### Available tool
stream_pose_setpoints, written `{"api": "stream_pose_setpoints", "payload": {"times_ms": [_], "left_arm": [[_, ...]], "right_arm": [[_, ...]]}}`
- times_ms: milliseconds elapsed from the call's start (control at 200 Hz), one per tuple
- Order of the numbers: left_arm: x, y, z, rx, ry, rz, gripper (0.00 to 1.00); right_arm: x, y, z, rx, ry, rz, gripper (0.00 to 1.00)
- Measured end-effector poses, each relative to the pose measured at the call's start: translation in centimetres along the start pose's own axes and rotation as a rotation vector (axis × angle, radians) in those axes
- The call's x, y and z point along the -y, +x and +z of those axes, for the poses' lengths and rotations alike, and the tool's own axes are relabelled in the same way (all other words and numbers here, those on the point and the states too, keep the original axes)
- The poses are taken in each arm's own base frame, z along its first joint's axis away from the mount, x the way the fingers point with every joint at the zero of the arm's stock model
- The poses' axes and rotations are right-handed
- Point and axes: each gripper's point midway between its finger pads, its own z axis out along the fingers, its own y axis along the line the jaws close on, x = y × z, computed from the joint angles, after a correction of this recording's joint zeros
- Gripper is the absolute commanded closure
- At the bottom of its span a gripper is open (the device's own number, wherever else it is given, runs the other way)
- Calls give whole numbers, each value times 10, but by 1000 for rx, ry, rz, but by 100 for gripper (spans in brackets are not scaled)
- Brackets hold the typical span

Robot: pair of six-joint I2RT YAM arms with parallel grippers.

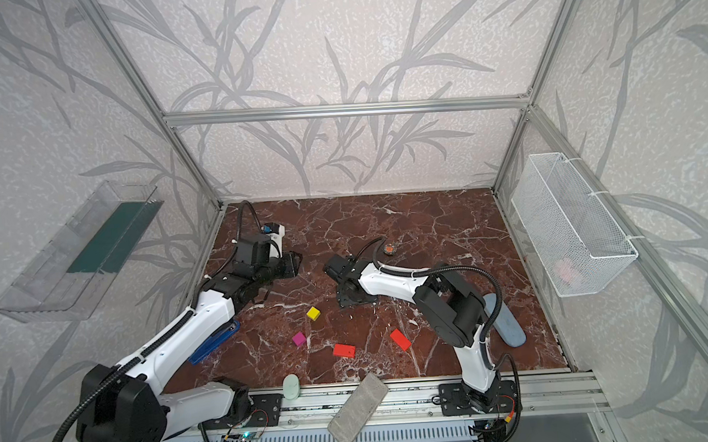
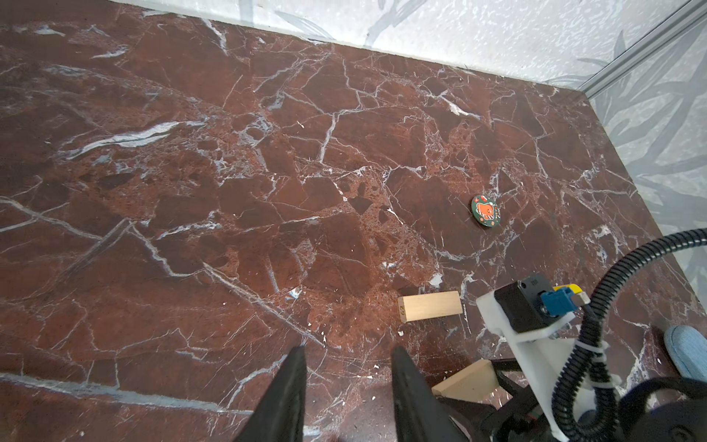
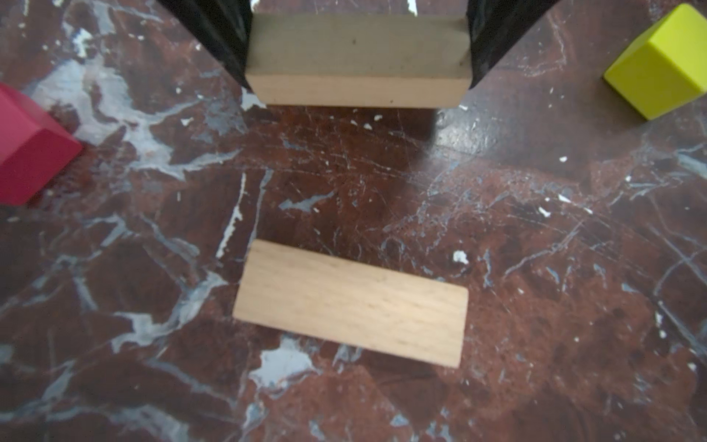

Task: Build the wood block tower
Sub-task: 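Carry the held block with the right gripper toward the other wooden block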

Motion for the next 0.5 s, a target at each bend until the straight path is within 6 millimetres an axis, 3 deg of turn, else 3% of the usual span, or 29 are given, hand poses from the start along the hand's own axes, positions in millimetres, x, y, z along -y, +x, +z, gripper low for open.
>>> {"api": "stream_pose_setpoints", "payload": {"times_ms": [500], "left_arm": [[-5, 2, -3, 7, 0, -10, 63]], "right_arm": [[-3, -13, 15, 3, 34, 61, 37]]}}
